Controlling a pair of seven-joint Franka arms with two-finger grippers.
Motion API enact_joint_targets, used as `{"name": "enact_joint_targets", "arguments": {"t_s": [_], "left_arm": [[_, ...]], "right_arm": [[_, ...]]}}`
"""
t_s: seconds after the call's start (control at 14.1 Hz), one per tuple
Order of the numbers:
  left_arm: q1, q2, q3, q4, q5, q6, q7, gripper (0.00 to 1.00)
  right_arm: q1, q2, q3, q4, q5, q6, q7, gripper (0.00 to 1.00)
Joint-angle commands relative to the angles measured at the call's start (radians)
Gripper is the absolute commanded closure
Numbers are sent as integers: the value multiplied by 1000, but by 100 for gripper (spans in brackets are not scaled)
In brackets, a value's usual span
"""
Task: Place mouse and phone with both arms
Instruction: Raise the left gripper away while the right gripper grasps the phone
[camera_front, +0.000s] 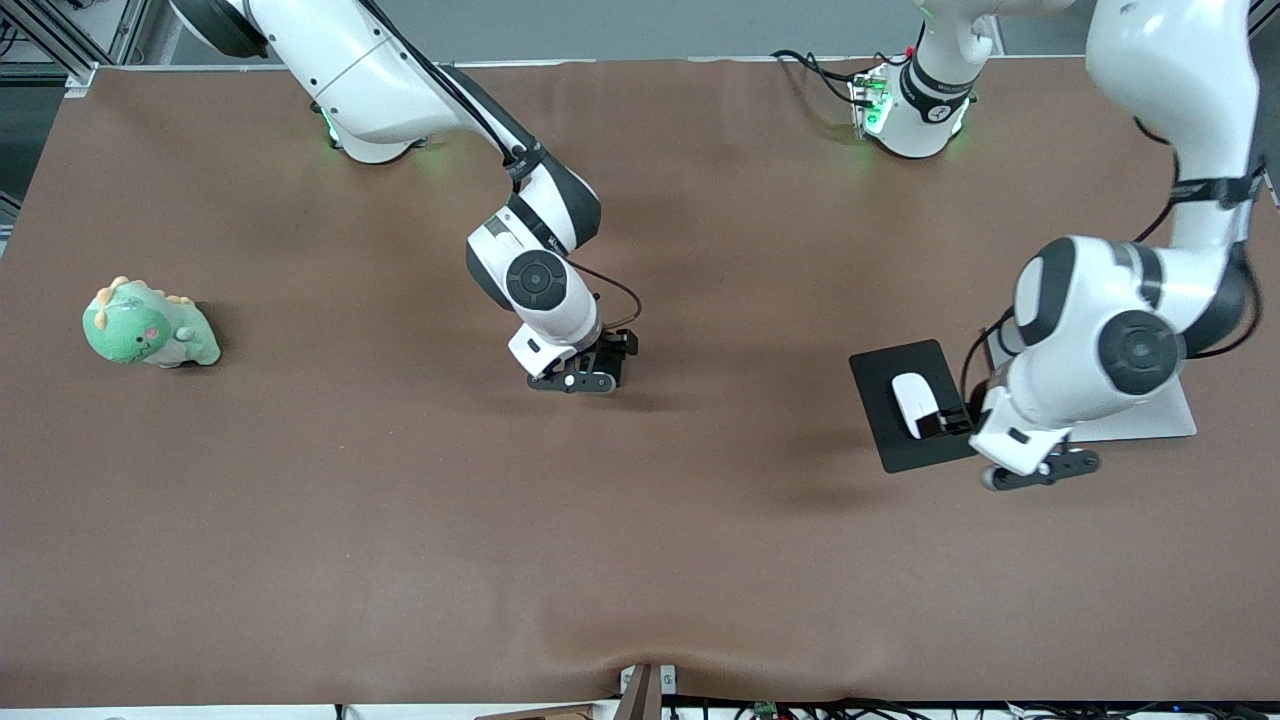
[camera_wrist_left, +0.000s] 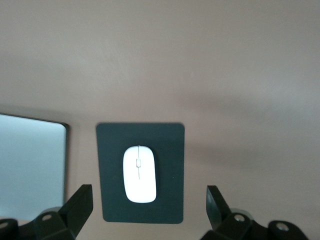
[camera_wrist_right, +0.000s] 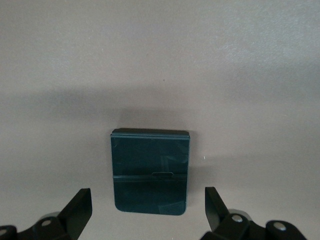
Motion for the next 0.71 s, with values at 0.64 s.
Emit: {"name": "enact_joint_targets", "arguments": {"t_s": [0.64], "left_arm": [[13,-219,-1,132,20,-250,118,0]], "right_arm": [[94,49,-76,-8,-24,80,41,0]]}}
